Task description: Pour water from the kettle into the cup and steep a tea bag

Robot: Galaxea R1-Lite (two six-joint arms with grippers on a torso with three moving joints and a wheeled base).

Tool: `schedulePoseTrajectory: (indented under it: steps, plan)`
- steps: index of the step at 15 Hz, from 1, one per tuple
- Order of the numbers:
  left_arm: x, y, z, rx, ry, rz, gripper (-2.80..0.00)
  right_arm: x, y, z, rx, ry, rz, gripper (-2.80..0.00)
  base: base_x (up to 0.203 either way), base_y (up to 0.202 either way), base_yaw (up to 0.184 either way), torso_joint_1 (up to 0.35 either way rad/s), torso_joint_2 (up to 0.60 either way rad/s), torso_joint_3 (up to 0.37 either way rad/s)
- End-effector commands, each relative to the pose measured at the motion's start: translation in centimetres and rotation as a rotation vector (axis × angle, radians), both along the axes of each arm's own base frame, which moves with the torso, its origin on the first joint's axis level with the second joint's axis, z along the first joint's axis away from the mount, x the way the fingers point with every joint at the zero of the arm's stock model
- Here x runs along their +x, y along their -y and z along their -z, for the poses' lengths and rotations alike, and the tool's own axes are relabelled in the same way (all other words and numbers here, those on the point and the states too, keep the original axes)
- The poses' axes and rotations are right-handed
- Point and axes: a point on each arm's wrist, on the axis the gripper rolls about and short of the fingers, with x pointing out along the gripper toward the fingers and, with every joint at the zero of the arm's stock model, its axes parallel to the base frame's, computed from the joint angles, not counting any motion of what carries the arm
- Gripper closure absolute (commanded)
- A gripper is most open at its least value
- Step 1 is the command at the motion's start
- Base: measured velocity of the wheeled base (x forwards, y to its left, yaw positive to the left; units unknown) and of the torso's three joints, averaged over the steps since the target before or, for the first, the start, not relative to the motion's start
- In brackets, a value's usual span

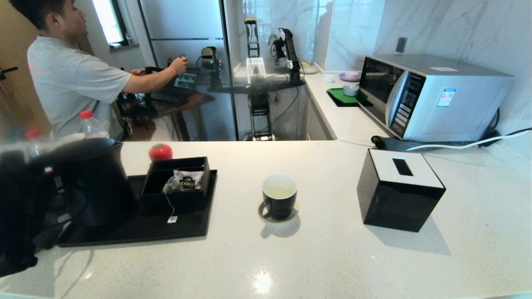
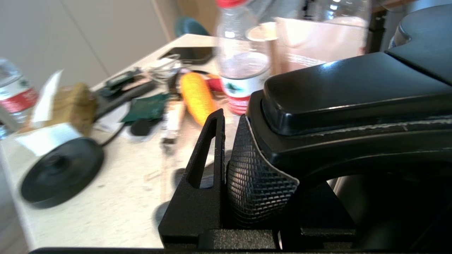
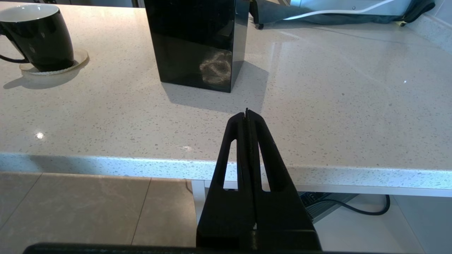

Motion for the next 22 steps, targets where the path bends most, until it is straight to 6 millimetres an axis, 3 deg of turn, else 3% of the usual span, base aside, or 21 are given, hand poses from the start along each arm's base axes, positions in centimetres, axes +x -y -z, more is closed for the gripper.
schedulePoseTrajectory:
  steps: [1, 6, 16, 17, 22]
  plan:
    - [0.9, 0.3, 0.5, 0.009, 0.023, 0.019, 0.00, 0.0, 0.0, 0.0, -0.001, -0.001, -0.001, 0.00, 0.000, 0.000, 0.000, 0.000, 0.00, 0.000]
    - [1.6, 0.6, 1.9, -0.012, -0.007, 0.035, 0.00, 0.0, 0.0, 0.0, -0.001, -0.001, -0.001, 0.00, 0.000, 0.000, 0.000, 0.000, 0.00, 0.000]
    - [1.8, 0.5, 2.3, -0.027, -0.007, 0.036, 0.00, 0.0, 0.0, 0.0, -0.001, -0.001, 0.000, 0.00, 0.000, 0.000, 0.000, 0.000, 0.00, 0.000]
    - [1.8, 0.5, 2.3, -0.027, -0.009, 0.036, -2.80, 0.0, 0.0, 0.0, -0.001, -0.001, 0.000, 0.00, 0.000, 0.000, 0.000, 0.000, 0.00, 0.000]
    - [1.7, 0.6, 2.2, -0.028, -0.007, 0.036, -2.80, 0.0, 0.0, 0.0, -0.001, -0.001, 0.000, 0.00, 0.000, 0.000, 0.000, 0.000, 0.00, 0.000]
